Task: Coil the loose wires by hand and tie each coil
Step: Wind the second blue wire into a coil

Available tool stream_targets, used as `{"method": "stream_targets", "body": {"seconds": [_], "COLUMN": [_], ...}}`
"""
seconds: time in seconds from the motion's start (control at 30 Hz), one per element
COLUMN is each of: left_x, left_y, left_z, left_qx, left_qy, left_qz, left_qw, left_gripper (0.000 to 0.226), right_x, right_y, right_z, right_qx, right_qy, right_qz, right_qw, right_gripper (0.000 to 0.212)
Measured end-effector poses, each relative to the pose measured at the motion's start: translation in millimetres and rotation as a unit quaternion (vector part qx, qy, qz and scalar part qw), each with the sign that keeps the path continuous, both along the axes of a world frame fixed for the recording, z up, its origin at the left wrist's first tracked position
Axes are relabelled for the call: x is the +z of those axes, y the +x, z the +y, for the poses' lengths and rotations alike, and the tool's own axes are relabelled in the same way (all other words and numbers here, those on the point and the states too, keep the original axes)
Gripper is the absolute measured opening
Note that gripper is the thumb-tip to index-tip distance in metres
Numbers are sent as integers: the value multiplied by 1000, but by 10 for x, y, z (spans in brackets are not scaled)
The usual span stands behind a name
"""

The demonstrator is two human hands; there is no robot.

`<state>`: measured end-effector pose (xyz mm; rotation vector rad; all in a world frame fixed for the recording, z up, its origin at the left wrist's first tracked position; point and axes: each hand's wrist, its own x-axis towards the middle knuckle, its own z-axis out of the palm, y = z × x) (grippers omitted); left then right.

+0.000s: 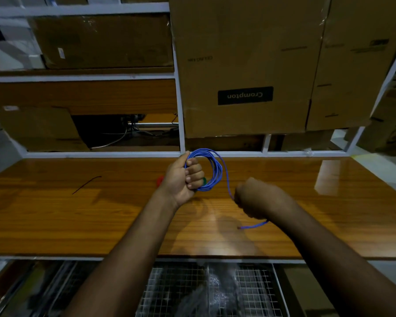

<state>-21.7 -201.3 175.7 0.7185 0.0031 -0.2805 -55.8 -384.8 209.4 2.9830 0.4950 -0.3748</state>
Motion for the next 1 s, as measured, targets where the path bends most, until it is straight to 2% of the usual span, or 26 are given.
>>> {"method": "stream_targets", "body": {"seconds": [0.07,0.17,0.27,0.33,0.4,0.43,0.53,0.57,0.67,0.83,1.0], "left_x": [-9,-11,-10,-10,1,7,29,30,25,36,42], "left_y": [9,16,6,5,14,19,31,33,28,29,48], "left_z": [-27,-36,-35,-50,-67,-68,-51,-43,-35,-43,-62], "left_qx": [14,40,50,53,52,54,61,63,65,56,57], "left_qy": [10,10,-3,-8,-21,-31,-48,-44,-42,-47,-57], "left_qz": [-2,0,1,1,0,0,1,3,5,4,6], "left_qw": [1000,999,999,999,998,998,997,997,997,997,997], "left_gripper": [46,44,44,45,46,46,46,45,45,44,46], "right_x": [54,112,208,240,172,128,12,4,-7,-36,-318], "right_y": [-109,-202,-282,-292,-248,-225,-196,-205,-147,-33,-45], "right_z": [76,137,152,200,250,266,221,195,93,12,21], "right_qx": [49,93,145,179,166,146,58,54,113,177,185], "right_qy": [-23,-5,-11,-34,-24,-10,138,171,226,255,316], "right_qz": [-20,-52,-3,19,13,1,-36,-49,-85,-80,-214], "right_qw": [998,994,989,983,986,989,988,983,964,947,905], "right_gripper": [22,8,21,10,4,7,36,39,12,34,13]}}
